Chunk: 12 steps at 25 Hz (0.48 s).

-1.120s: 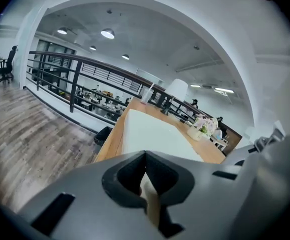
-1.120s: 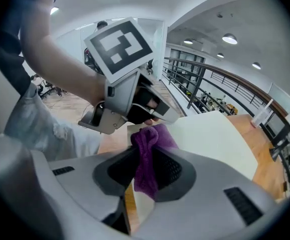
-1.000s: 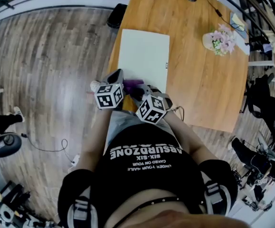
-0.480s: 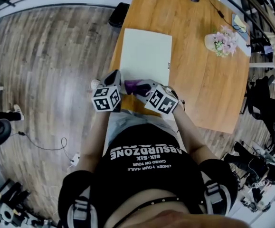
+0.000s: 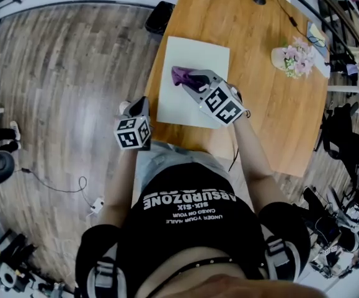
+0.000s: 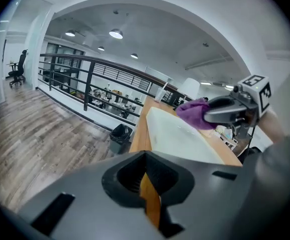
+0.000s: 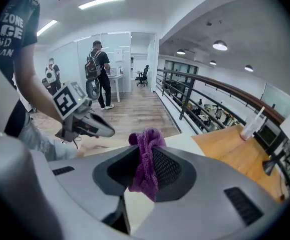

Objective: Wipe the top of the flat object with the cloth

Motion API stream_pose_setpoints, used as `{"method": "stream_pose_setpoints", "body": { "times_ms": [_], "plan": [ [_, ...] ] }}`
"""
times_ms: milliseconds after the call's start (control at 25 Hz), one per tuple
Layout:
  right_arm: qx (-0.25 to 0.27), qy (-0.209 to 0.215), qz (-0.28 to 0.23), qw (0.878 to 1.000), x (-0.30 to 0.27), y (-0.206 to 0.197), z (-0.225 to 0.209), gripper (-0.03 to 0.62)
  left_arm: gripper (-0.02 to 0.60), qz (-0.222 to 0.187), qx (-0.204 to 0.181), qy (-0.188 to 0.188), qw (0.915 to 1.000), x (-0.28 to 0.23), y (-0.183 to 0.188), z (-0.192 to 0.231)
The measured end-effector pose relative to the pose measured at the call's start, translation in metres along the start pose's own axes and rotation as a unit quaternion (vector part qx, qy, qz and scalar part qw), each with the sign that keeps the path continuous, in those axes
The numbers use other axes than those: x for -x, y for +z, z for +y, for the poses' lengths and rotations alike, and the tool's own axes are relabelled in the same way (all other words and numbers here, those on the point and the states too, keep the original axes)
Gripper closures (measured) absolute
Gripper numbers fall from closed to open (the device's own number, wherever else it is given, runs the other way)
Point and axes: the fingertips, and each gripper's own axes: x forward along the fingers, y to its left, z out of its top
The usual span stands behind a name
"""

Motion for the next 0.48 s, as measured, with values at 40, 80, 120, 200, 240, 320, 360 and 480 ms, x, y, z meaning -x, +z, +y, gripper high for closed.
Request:
{"method": "stream_pose_setpoints", "body": {
  "times_ms": [40,80,120,200,240,320,360,480],
  "plan": [
    [0.005,-0.009,-0.003,1.0,-0.004,0.005,-0.009,0.497,0.566,0.003,-0.002,-0.001,1.0,-0.001,-0.002,-0.001],
    [0.011,-0.018,-0.005,1.0,-0.008,0.009,-0.019,0.497,0.566,0.007,-0.003,-0.003,1.0,-0.002,-0.003,-0.002],
    [0.017,-0.028,-0.005,0.999,-0.013,0.013,-0.028,0.496,0.566,0.01,-0.004,-0.004,0.9999,-0.003,-0.005,-0.004],
    [0.035,-0.052,-0.001,0.998,-0.022,0.022,-0.047,0.496,0.566,0.017,-0.008,-0.008,0.9998,-0.004,-0.008,-0.006],
    [0.044,-0.064,0.002,0.997,-0.027,0.025,-0.056,0.496,0.566,0.019,-0.011,-0.01,0.9997,-0.006,-0.008,-0.006],
    [0.057,-0.091,0.014,0.994,-0.039,0.029,-0.074,0.496,0.566,0.024,-0.014,-0.015,0.9995,-0.008,-0.009,-0.006],
    [0.061,-0.105,0.023,0.992,-0.044,0.03,-0.082,0.496,0.566,0.026,-0.015,-0.018,0.9994,-0.009,-0.01,-0.006],
    [0.068,-0.14,0.046,0.987,-0.061,0.03,-0.099,0.496,0.566,0.036,-0.017,-0.023,0.9989,-0.008,-0.015,-0.004]
  ]
}}
